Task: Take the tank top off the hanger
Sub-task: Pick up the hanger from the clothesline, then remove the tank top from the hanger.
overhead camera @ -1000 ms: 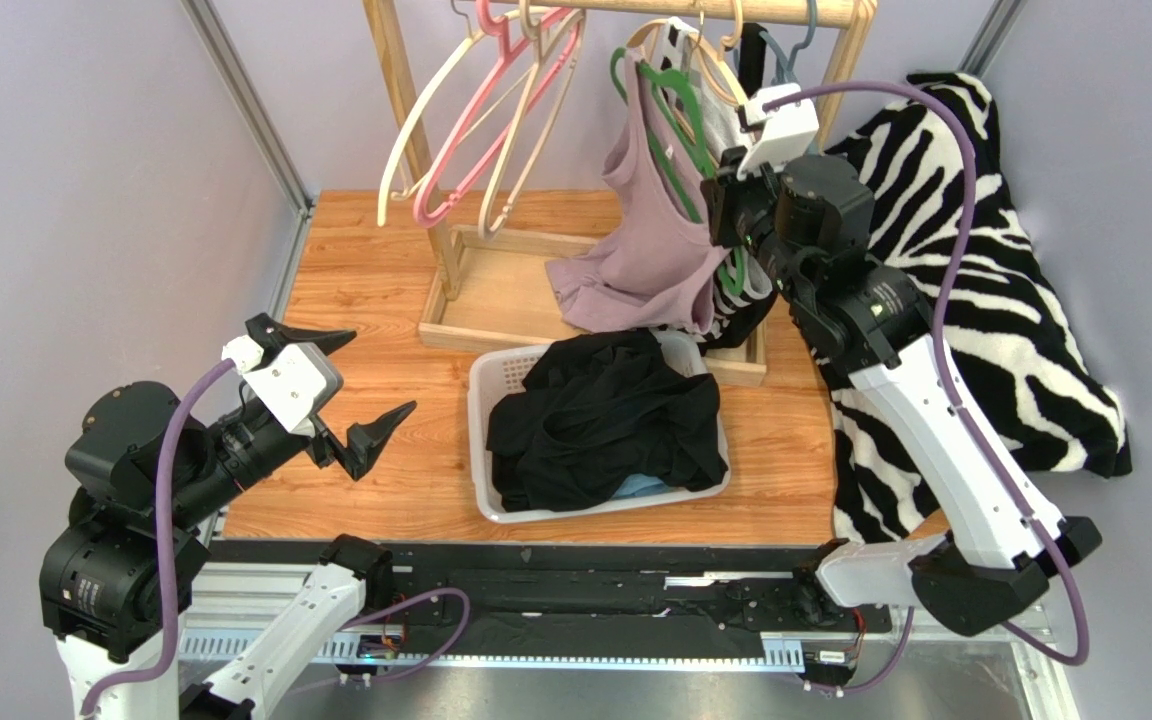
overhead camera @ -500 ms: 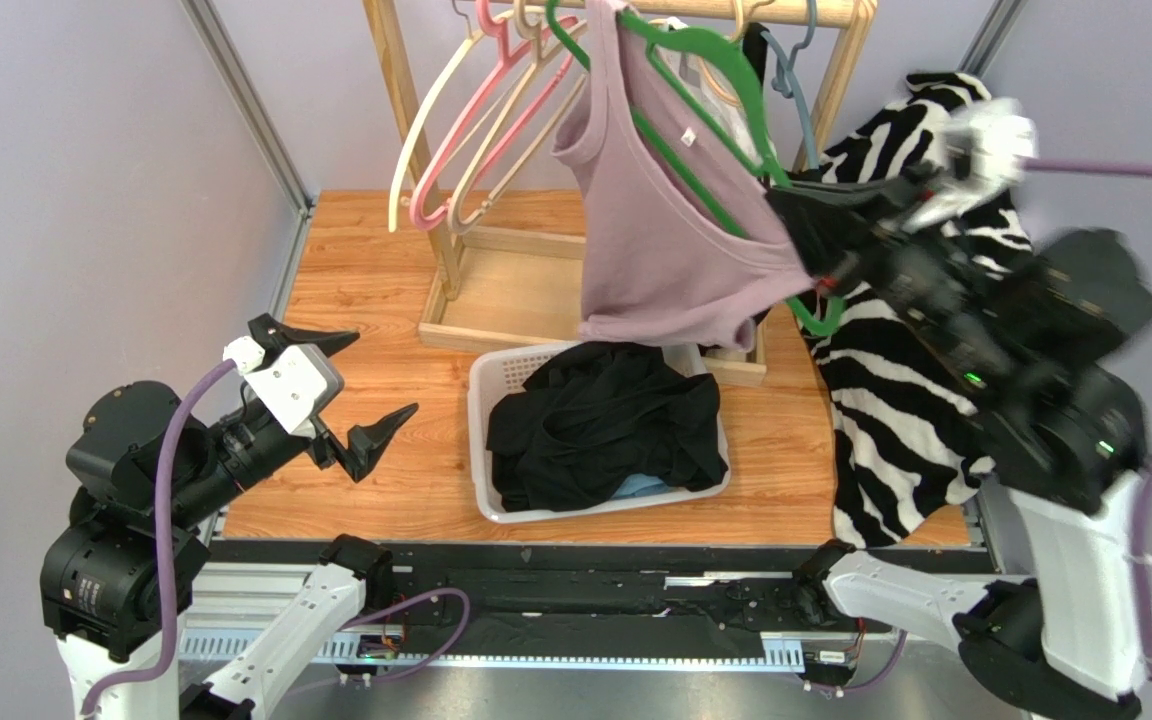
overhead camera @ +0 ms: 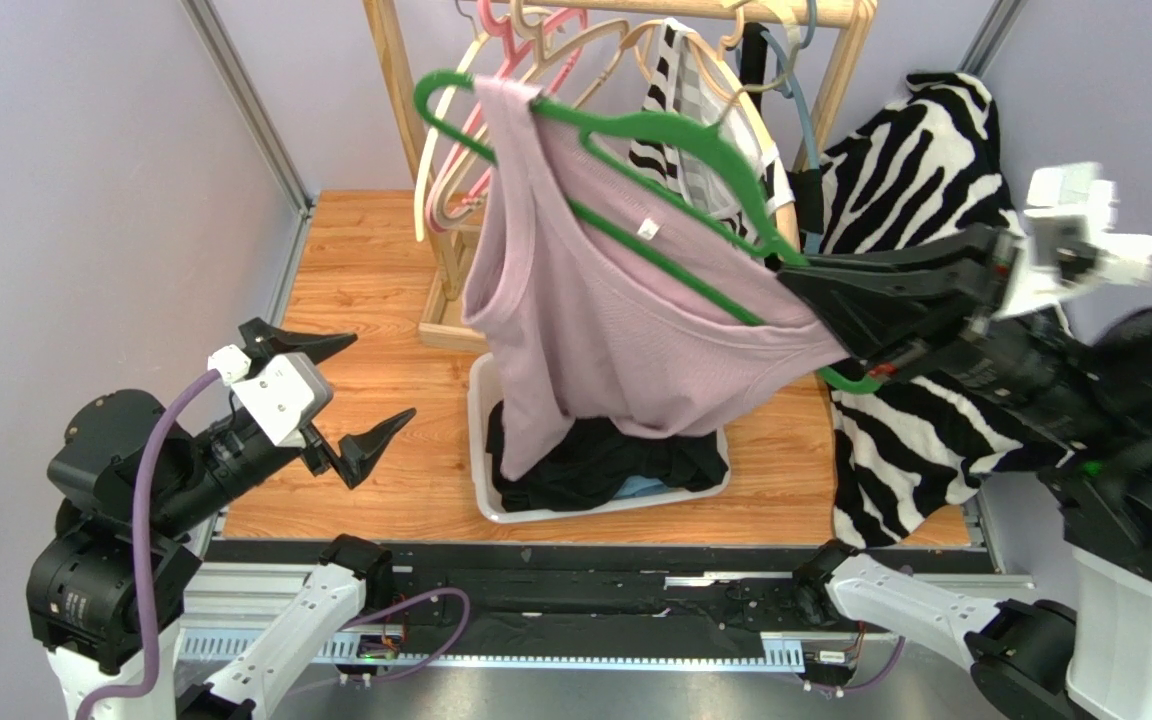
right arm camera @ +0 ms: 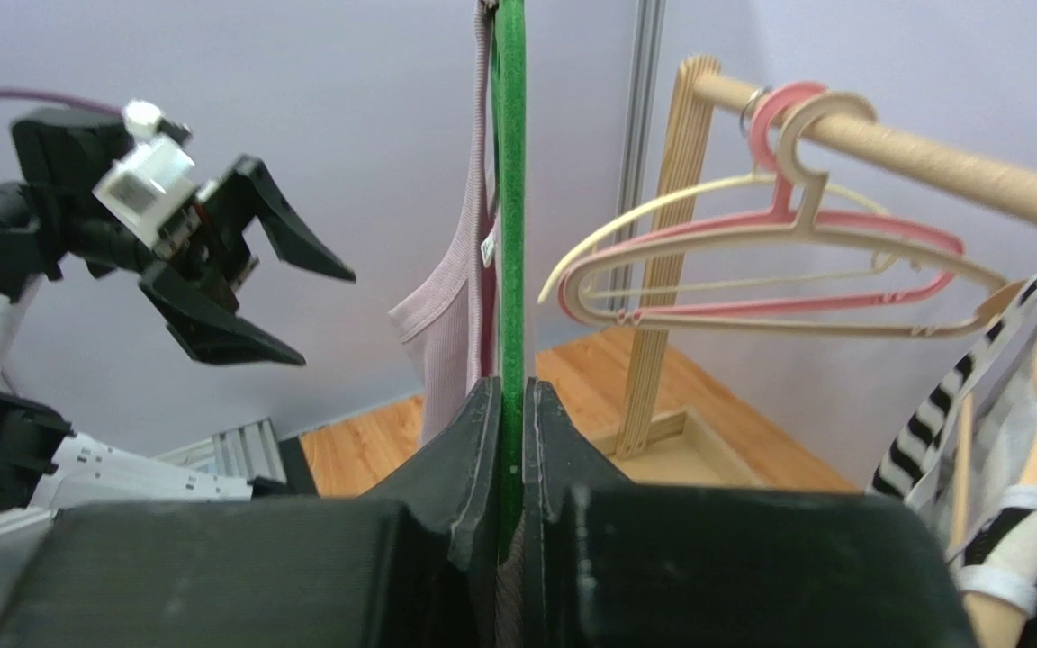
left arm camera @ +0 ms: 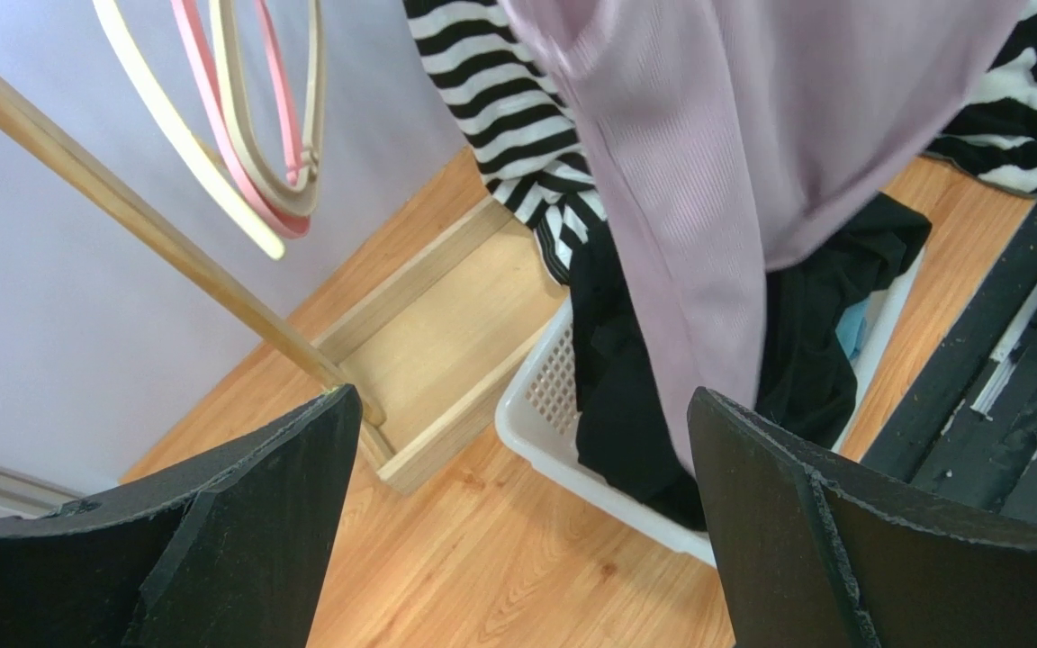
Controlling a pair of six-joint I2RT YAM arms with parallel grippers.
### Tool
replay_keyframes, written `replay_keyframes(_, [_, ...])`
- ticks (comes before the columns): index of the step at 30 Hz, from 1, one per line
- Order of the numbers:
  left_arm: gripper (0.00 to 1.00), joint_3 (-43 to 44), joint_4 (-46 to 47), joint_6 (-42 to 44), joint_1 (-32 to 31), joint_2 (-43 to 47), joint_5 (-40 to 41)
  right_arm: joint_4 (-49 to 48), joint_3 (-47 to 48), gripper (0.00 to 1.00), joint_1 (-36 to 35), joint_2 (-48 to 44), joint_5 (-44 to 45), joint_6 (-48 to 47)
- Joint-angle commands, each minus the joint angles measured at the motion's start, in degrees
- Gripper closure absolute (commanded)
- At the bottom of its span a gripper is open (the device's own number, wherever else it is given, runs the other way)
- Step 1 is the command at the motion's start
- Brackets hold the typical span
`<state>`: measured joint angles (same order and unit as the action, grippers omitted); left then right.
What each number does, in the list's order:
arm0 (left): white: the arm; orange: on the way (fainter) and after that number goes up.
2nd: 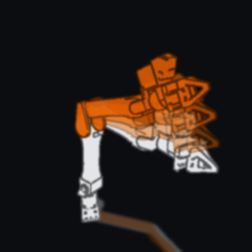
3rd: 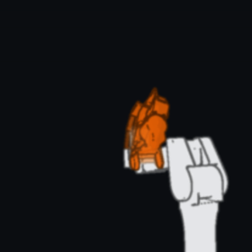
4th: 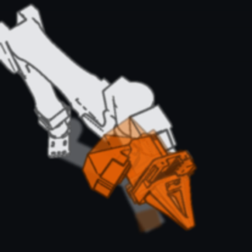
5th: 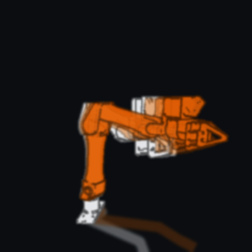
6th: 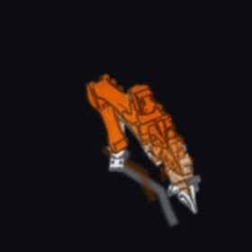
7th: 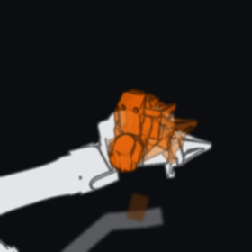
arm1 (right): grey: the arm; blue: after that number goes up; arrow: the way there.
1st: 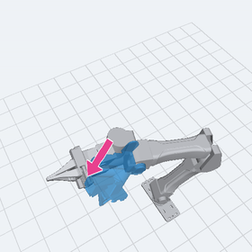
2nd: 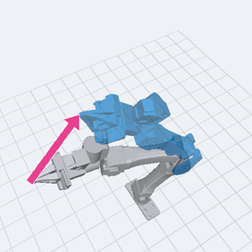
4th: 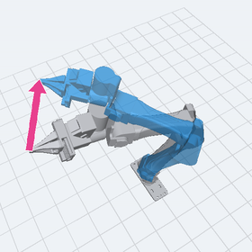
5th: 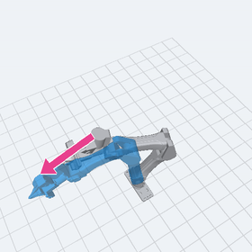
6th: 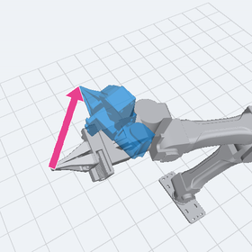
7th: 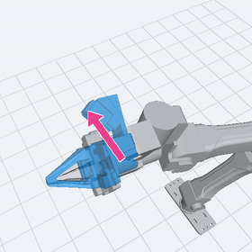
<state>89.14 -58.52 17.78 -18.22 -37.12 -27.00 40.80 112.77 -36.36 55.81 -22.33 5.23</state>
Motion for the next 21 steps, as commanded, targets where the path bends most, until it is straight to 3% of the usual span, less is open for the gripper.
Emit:
replay_keyframes(1, [0.01, 3.5, 0.3, -0.1, 0.4, -0.4, -1.3, 3.2, -3.1, 1.0, -0.3, 1.7, -3.6, -2.5])
replay_keyframes(8, [0.01, 4.6, 1.6, 2.5, 0.3, -0.3, -7.6, 5.8, -13.0, 1.0, -0.3, -1.1, -12.3, -7.6])
replay_keyframes(15, [0.01, 5.6, 1.2, 6.1, 0.3, -4.9, -26.6, 4.3, -19.7, 1.0, -0.8, -4.6, -17.0, -15.7])
replay_keyframes(21, [0.02, 5.2, 1.4, 7.2, 0.3, -9.7, -30.3, 3.5, -23.6, 1.0, -1.0, -5.7, -18.2, -18.9])
